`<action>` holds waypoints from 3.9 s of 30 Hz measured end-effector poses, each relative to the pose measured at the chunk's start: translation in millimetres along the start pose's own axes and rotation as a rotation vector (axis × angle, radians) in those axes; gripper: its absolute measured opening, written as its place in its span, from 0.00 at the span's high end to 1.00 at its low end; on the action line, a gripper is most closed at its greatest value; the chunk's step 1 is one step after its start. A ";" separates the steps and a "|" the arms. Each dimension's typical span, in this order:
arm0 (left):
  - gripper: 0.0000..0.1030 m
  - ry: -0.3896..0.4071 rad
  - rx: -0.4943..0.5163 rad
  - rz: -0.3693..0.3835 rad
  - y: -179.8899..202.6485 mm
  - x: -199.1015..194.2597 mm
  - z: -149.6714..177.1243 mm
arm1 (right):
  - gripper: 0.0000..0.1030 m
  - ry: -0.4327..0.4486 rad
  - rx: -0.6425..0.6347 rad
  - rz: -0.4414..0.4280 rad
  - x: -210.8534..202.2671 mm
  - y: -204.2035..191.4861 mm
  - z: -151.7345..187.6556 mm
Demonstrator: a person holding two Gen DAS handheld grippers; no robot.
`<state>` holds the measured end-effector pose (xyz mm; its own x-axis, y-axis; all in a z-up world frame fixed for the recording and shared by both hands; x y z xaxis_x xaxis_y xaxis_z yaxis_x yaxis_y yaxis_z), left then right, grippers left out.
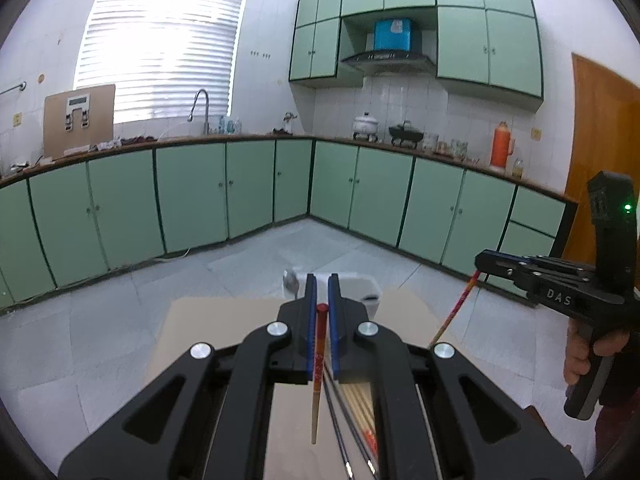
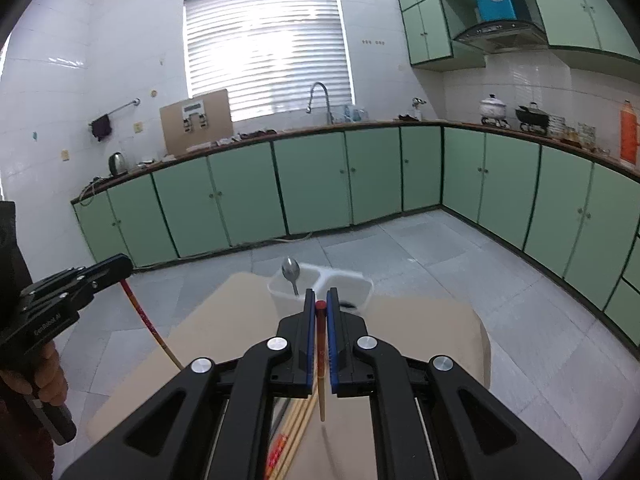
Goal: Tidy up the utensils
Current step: 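Carry both red-patterned chopsticks to the holder, insert them and open both tools, then grasp the black chopstick with the left tool while the right tool grasps a plain wooden chopstick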
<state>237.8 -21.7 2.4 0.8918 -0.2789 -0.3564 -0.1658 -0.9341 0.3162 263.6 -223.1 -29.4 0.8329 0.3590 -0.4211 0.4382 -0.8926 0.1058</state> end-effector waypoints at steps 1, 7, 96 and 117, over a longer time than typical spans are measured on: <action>0.95 0.014 0.005 0.007 3.8 1.7 -8.7 | 0.95 0.013 -0.004 -0.003 -0.1 1.3 -8.0; 0.95 0.117 0.026 0.033 25.8 16.6 -61.7 | 0.95 0.107 -0.009 0.019 1.3 22.8 -70.1; 0.08 -0.328 0.065 -0.259 -86.4 39.2 208.3 | 0.42 -0.353 0.067 0.029 37.0 -81.4 240.1; 0.08 -0.380 0.088 -0.218 -74.2 38.3 226.0 | 0.45 -0.417 0.014 0.074 43.7 -88.8 252.5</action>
<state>189.2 -13.5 -233.4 0.6942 -0.1201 -0.7097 -0.0407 -0.9909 0.1279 175.7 -197.0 -284.7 0.6523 0.1554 -0.7419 0.3755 -0.9164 0.1382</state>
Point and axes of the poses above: each gripper's, at about its wrist camera, not at the fingertips, and x roughly the way its jaws point, y to its right, z to its underside, the point moved 8 cm from there along x, roughly the way its jaws point, and after that the axes turned 15 degrees about -x, right-handed, at the moved point
